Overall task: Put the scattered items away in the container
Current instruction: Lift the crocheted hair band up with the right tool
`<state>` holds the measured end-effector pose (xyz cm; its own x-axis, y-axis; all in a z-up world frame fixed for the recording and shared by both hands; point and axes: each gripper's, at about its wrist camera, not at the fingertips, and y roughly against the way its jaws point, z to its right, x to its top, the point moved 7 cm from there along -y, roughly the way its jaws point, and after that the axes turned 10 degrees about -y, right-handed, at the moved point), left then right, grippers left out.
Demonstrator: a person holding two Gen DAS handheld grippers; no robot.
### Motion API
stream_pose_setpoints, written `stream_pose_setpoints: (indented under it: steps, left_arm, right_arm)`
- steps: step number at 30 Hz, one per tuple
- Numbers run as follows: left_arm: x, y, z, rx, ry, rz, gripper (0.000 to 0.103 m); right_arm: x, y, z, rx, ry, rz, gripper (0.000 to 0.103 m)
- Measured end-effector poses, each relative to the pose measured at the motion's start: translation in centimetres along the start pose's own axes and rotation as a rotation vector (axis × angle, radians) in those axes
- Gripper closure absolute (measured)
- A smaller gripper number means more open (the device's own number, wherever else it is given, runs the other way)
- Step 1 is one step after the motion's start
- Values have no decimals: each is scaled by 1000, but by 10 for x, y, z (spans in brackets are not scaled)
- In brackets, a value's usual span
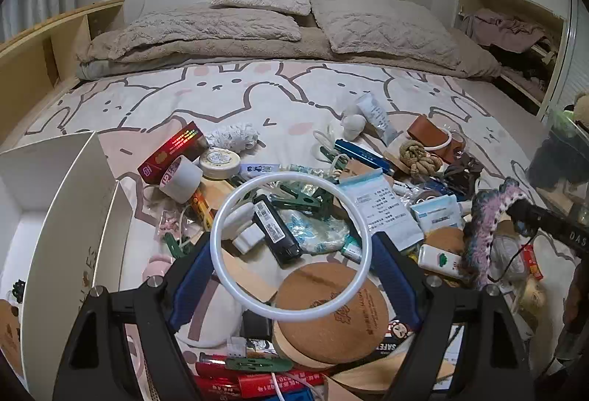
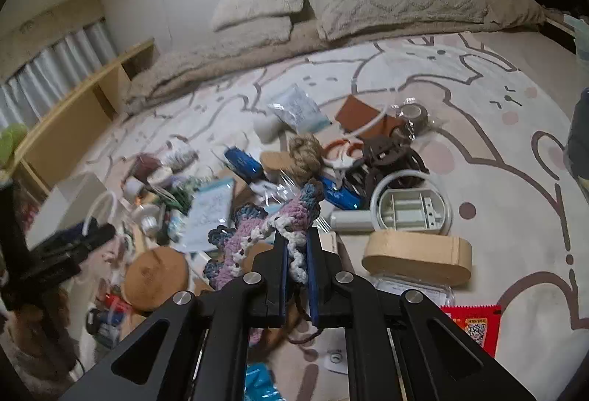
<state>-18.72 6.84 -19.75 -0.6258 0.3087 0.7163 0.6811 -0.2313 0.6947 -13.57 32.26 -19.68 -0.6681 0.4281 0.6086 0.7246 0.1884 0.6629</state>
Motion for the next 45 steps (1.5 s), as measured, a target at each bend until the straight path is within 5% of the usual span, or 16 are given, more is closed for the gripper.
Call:
stream_pose_setpoints:
  steps: [20,45]
  left_arm:
    - [8,36,18,-16,-18,80,19]
    - [8,78,44,-77,-38,169,19]
  right_arm:
    - [36,65,-5,150,-99,260,93]
    - [60,147,-7,281,-119,476,93]
